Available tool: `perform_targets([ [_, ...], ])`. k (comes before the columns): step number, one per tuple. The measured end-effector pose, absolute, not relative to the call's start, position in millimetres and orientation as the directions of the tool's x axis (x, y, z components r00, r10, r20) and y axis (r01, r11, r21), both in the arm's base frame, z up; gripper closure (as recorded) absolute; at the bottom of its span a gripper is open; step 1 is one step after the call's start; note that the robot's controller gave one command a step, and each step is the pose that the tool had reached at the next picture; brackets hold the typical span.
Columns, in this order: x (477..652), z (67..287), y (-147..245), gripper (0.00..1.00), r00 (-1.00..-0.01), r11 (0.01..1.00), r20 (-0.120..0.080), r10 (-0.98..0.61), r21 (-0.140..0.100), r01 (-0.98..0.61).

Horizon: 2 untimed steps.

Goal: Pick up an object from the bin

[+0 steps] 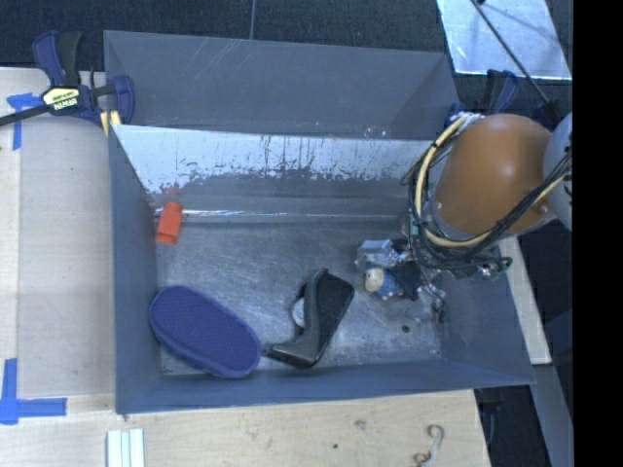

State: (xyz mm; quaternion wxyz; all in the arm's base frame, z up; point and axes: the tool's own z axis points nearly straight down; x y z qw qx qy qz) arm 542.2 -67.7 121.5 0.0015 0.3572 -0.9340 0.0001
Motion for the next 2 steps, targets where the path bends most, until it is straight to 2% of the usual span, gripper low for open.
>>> perform_targets([
  [1,598.2,73.2,-96.7,0.0,-0.802,0.802,-0.003,-0.597,-0.002,-0.597],
  [2,597.9,75.7,-95.7,1.0,-0.802,0.802,-0.004,-0.597,-0.002,-0.597],
])
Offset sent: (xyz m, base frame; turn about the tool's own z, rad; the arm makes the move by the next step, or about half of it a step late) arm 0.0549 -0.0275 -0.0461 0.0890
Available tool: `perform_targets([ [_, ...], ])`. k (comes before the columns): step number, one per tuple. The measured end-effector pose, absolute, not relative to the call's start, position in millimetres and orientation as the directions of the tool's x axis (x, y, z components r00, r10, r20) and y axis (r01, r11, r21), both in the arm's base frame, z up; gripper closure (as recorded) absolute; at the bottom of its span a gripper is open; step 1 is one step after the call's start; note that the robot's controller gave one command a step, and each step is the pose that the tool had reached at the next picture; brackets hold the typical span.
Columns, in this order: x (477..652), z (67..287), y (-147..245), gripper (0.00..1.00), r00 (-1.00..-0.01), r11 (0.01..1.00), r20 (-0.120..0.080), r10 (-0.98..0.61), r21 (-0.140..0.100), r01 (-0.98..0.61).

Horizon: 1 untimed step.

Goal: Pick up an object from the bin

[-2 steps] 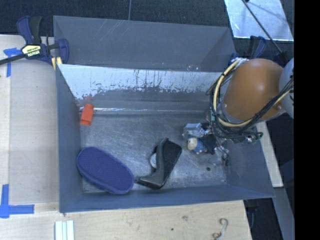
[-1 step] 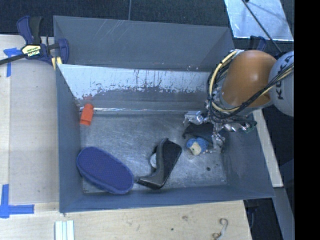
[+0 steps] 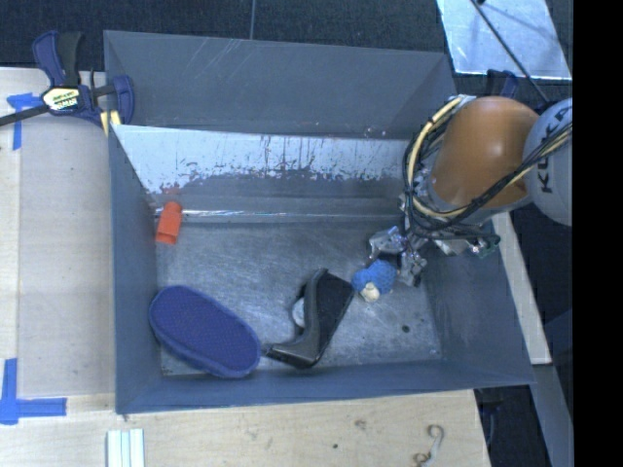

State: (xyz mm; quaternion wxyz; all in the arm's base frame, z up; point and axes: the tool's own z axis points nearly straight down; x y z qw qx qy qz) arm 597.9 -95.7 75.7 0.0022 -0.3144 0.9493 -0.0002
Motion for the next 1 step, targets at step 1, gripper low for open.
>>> perform_targets([
  [1,596.4,229.5,-98.7,1.0,-0.797,0.797,-0.009,-0.604,-0.009,-0.604],
])
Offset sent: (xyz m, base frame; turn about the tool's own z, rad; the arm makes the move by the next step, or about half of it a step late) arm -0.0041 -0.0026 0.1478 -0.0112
